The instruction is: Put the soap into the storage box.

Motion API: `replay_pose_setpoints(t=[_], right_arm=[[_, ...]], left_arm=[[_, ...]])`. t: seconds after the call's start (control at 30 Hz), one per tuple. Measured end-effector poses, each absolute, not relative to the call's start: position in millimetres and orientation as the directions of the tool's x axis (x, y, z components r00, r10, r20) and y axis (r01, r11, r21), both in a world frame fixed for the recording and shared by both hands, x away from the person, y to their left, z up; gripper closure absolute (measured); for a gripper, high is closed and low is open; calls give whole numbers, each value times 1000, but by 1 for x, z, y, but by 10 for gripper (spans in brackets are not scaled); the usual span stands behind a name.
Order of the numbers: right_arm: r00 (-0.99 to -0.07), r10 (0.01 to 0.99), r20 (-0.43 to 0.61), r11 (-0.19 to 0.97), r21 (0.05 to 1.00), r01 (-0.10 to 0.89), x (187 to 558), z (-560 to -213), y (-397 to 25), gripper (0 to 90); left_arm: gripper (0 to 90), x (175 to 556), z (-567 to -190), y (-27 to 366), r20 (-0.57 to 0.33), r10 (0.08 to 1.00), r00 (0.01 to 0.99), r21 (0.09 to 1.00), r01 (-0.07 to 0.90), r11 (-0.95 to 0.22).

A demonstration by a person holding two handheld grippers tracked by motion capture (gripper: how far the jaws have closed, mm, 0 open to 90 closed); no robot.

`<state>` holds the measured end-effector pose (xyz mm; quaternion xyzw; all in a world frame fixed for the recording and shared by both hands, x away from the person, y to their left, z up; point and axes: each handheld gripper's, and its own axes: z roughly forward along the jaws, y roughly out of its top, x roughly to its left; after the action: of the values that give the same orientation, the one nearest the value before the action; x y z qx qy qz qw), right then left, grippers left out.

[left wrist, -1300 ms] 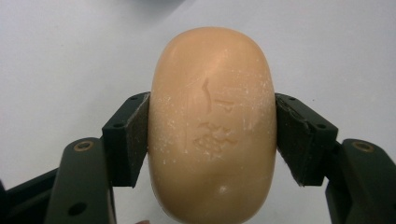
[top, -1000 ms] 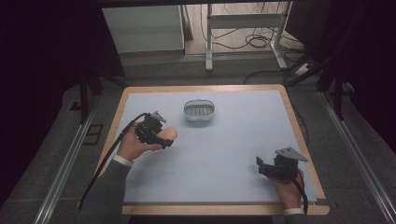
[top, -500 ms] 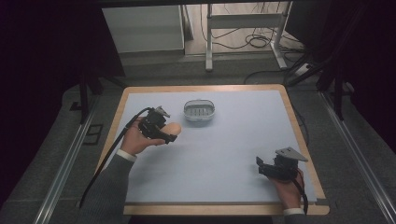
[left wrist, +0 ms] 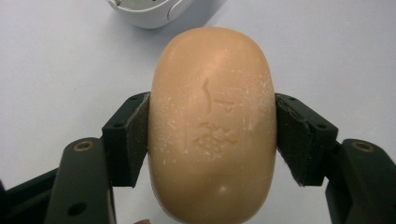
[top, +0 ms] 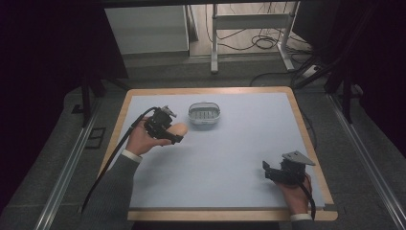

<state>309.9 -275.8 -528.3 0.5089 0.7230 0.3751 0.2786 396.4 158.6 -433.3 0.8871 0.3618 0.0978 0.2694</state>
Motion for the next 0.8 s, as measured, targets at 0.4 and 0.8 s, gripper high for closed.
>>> replay_pose_setpoints(t=[0.4,0.8], right_arm=[[-326,945,-21,200,825,528,310,-528,-276,78],[-324,946,-20,199,824,530,310,-528,-275,78]], left_arm=[[325,406,-432,154,-42,680,732,546,587,-598],[325,415,-427,150,-33,686,727,545,588,-598]])
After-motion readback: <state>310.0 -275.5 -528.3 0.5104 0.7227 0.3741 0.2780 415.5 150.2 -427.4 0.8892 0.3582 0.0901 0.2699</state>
